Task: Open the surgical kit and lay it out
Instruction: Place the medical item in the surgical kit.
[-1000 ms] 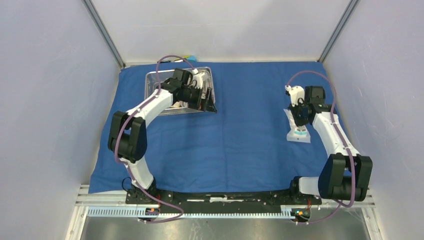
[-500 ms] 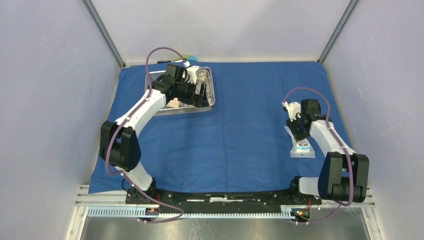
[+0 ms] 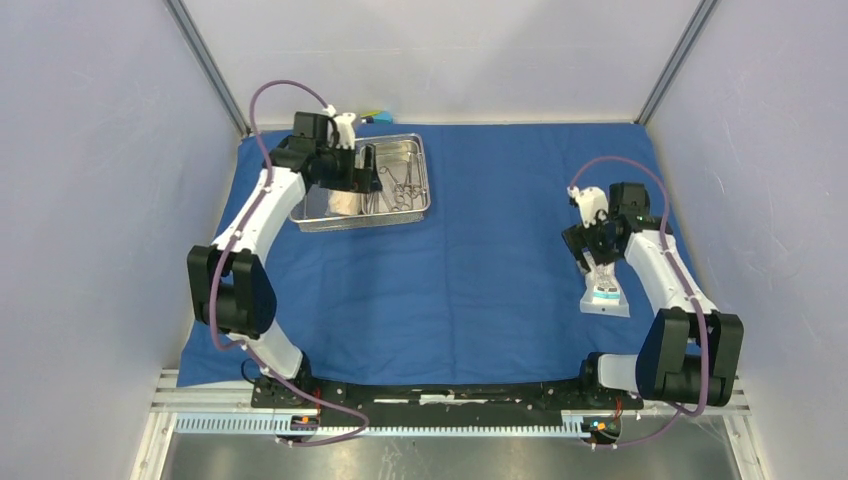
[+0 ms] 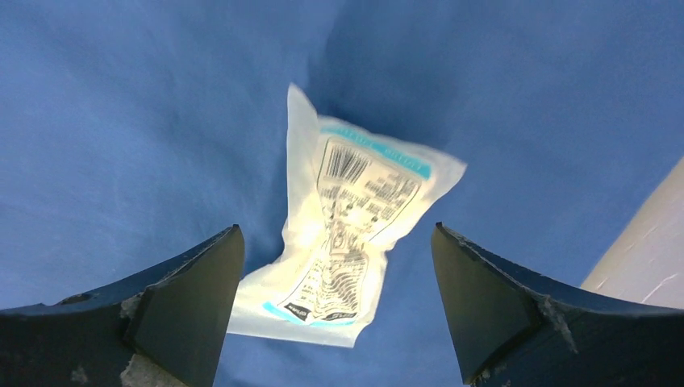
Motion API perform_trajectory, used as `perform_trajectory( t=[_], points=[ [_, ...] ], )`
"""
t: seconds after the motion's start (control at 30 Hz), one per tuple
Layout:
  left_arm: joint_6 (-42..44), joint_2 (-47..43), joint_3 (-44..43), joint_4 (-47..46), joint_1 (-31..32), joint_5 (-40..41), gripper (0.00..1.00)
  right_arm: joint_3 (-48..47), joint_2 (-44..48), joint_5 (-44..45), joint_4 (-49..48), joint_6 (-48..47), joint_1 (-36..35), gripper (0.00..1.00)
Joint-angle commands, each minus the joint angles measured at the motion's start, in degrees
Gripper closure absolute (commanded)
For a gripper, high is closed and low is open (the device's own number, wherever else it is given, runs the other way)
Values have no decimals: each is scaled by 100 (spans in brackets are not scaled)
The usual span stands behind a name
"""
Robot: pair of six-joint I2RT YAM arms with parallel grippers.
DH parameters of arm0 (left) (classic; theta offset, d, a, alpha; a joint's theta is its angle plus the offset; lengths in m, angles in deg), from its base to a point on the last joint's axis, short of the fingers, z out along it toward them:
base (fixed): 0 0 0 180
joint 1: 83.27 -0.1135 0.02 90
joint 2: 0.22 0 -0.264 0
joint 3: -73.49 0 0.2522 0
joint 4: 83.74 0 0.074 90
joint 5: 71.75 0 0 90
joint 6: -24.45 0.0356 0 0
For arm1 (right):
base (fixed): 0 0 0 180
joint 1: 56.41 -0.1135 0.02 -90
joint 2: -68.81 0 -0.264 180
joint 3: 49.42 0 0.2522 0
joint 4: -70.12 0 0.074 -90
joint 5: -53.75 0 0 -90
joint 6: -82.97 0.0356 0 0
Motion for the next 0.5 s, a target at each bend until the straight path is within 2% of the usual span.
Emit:
perform_trajectory(
  t=[0.0, 0.17, 0.37, 0.47],
  points=[
    [218, 169, -618, 210, -437, 171, 0, -764, 276, -909, -20, -119, 24, 6],
    [520, 969, -1523, 819, -534, 626, 0, -1012, 158, -1641, -492, 82, -88, 5],
    [466, 2285, -2746, 1157, -609, 1230, 3, -1016, -194, -1855, -980, 315, -409, 5],
    [209, 2941, -3323, 1256, -741, 1197, 8, -948, -364, -1942, -1061, 364, -428, 5]
  ],
)
